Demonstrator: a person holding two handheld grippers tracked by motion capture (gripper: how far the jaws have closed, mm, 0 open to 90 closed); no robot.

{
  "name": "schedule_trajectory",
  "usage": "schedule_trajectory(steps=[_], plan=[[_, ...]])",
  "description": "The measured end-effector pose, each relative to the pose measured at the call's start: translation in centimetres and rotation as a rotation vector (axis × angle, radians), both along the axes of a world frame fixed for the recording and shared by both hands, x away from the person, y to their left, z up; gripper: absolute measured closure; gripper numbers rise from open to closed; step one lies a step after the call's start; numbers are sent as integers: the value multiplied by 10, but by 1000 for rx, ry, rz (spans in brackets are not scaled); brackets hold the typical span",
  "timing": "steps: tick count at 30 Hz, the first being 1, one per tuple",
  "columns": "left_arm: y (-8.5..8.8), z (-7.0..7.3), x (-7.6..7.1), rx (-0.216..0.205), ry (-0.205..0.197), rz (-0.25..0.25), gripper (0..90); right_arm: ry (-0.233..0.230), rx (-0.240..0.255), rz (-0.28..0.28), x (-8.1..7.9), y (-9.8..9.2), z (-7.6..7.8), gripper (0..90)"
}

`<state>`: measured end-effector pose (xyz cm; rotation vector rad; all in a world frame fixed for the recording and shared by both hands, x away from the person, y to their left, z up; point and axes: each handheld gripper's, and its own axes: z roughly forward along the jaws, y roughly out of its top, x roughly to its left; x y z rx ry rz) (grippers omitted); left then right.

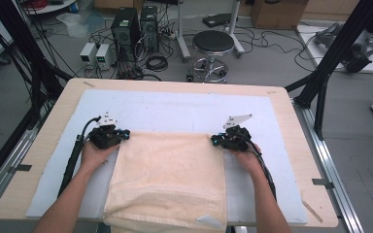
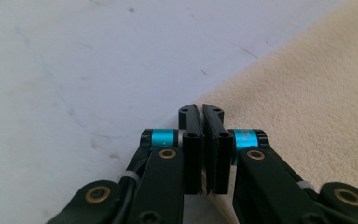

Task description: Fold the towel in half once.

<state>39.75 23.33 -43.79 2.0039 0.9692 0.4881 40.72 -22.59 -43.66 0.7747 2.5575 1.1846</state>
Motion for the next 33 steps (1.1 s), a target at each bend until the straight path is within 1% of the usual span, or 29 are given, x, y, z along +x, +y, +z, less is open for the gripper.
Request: schedule_trajectory(steps=[1,2,3,4,6,7,8,9,11,12,13,14,15,16,17,18,19,20,21,22,24,25,26,28,29,30,31,32,33], plan=[[2,2,5,-4,17,9,867,-4,0,-14,3,0,2,849],[1,3,8,-4,22,14,868,-5,-9,-33,7,0,4,850],[0,4,12,14,19,17,868,-7,-9,-44,11,0,6,851],[-2,6,15,27,0,24,869,-13,-12,-54,15,1,8,852],[-5,10,23,30,-1,39,869,-13,-22,-80,24,2,12,853],[-6,14,29,29,-16,53,869,-21,-35,-88,28,3,15,854],[-6,17,32,19,-26,61,868,-34,-29,-104,33,2,17,854],[-7,21,37,12,-27,71,869,-32,-21,-120,36,1,19,854],[-9,32,46,29,-53,77,868,-43,-26,-144,45,0,24,854],[-12,39,50,36,-60,84,868,-49,-25,-166,49,1,29,854],[-14,45,55,52,-79,86,868,-64,-22,-179,54,1,35,853],[-14,48,58,52,-80,85,867,-78,-17,-191,58,2,40,851],[-15,50,61,58,-80,82,864,-82,-15,-197,61,2,42,834],[-15,49,64,52,-86,84,840,-89,-7,-203,63,1,43,775],[-14,48,65,57,-81,96,768,-85,3,-220,64,0,42,704],[-11,46,65,50,-63,93,710,-73,15,-225,64,-3,39,661],[-8,43,65,39,-26,80,679,-51,22,-220,65,-6,36,623],[-5,40,62,35,-9,67,663,-26,15,-212,64,-10,34,581],[-3,38,60,25,-7,60,651,-14,13,-207,62,-13,32,562],[0,36,56,11,-7,47,647,-4,23,-199,61,-16,32,555],[6,33,47,-28,-10,39,623,-16,33,-181,53,-19,32,535],[7,31,42,-52,-6,32,611,-17,51,-170,49,-19,33,531],[9,30,36,-70,-7,20,596,-16,56,-156,44,-19,33,514],[10,29,24,-73,-12,-16,583,-20,59,-128,33,-17,34,496],[10,29,17,-88,-16,-34,580,-28,60,-113,27,-16,35,485],[10,29,12,-88,-19,-53,576,-45,68,-98,20,-14,35,476],[10,30,3,-117,-28,-75,567,-48,78,-87,15,-14,35,475],[11,31,-2,-129,-34,-88,562,-48,85,-71,6,-12,35,461],[11,32,-7,-130,-28,-110,562,-42,82,-55,2,-11,36,420]])
